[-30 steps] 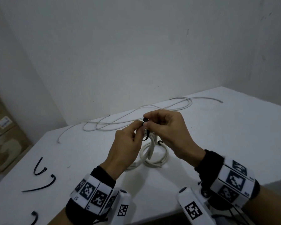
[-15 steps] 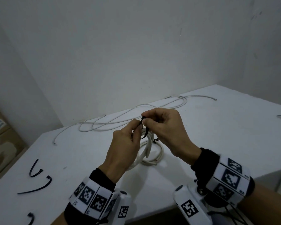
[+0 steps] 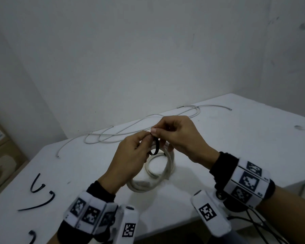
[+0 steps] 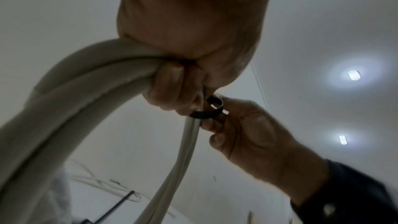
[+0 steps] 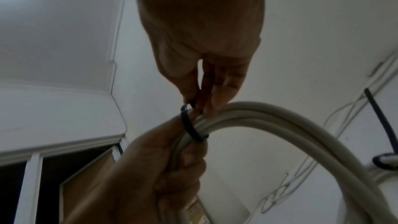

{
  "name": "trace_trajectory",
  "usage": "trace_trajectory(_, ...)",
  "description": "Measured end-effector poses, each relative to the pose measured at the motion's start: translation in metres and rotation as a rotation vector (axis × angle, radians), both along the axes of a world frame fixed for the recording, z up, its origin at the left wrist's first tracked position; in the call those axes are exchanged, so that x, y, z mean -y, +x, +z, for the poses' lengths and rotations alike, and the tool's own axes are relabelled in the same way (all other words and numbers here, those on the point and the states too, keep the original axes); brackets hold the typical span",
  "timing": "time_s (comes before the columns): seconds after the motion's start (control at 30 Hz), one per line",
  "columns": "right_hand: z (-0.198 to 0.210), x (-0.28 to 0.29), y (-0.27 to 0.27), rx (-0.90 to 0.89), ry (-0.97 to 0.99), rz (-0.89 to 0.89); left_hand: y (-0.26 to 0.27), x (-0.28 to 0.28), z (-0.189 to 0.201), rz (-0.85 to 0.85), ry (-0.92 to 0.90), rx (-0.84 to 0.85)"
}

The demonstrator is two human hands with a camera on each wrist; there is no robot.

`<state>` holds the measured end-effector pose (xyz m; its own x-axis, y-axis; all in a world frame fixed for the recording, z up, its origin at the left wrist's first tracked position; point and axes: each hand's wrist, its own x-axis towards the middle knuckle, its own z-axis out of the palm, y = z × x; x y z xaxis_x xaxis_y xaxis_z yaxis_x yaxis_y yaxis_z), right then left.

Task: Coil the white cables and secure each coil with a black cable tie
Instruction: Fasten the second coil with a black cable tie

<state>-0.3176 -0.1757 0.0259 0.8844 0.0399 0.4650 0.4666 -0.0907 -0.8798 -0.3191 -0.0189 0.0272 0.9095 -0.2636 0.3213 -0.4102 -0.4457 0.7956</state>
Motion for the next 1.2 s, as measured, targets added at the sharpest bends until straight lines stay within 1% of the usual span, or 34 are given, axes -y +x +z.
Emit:
trace_trajectory(0.07, 0.001, -0.004, 0.004, 0.109, -0.090, -0.112, -0.001, -0.003, 0.010, -0.060, -0.144, -0.248)
trace_trajectory(0.1, 0.001, -0.005, 0.005, 0.152, -0.133, -0.143, -0.001, -0.005, 0.014, -0.098, -0.166, -0.321)
trace_trajectory(0.17, 0.001, -0.007, 0.006, 0.195, -0.193, -0.157, -0.002, -0.008, 0.019, -0.180, -0.140, -0.378)
trace_trajectory(0.23, 0.005, -0.008, 0.004, 0.201, -0.211, -0.113, -0.003, -0.008, 0.018, -0.230, -0.107, -0.401)
trace_trajectory(0.27, 0.009, -0.007, 0.004, 0.218, -0.221, -0.104, -0.004, -0.007, 0.015, -0.238, -0.094, -0.432)
trace_trajectory(0.37, 0.026, 0.000, 0.009, 0.273, -0.312, -0.170, -0.009, -0.006, 0.007, -0.237, -0.072, -0.556)
trace_trajectory(0.4, 0.030, 0.002, 0.014, 0.261, -0.325, -0.191, -0.008, -0.006, 0.007, -0.239, -0.072, -0.570)
trace_trajectory(0.47, 0.034, 0.003, 0.021, 0.153, -0.276, -0.186, -0.005, -0.006, 0.011, -0.232, -0.067, -0.582)
trace_trajectory(0.57, 0.036, 0.004, 0.022, -0.058, -0.081, -0.019, -0.002, -0.003, 0.017, -0.199, -0.039, -0.508)
trace_trajectory(0.67, 0.038, 0.006, 0.019, -0.128, -0.006, 0.129, -0.004, -0.001, 0.015, -0.179, -0.064, -0.440)
trace_trajectory(0.73, 0.039, 0.005, 0.020, -0.156, 0.047, 0.183, -0.006, 0.002, 0.014, -0.197, -0.053, -0.465)
trace_trajectory(0.83, 0.042, -0.002, 0.025, -0.238, 0.065, 0.162, -0.008, 0.007, 0.014, -0.212, -0.056, -0.524)
trace_trajectory(0.93, 0.044, -0.007, 0.029, -0.346, 0.111, 0.089, -0.006, 0.011, 0.016, -0.210, -0.058, -0.570)
trace_trajectory(1.0, 0.045, -0.008, 0.031, -0.345, 0.165, 0.030, 0.000, 0.012, 0.019, -0.216, -0.090, -0.601)
trace_trajectory(1.03, 0.045, -0.007, 0.032, -0.317, 0.157, 0.011, 0.003, 0.011, 0.021, -0.218, -0.123, -0.620)
trace_trajectory(1.1, 0.046, 0.000, 0.032, -0.258, 0.059, -0.009, 0.009, 0.008, 0.027, -0.233, -0.202, -0.656)
trace_trajectory(1.2, 0.042, 0.022, 0.023, -0.266, -0.093, 0.023, 0.018, 0.003, 0.032, -0.244, -0.294, -0.691)
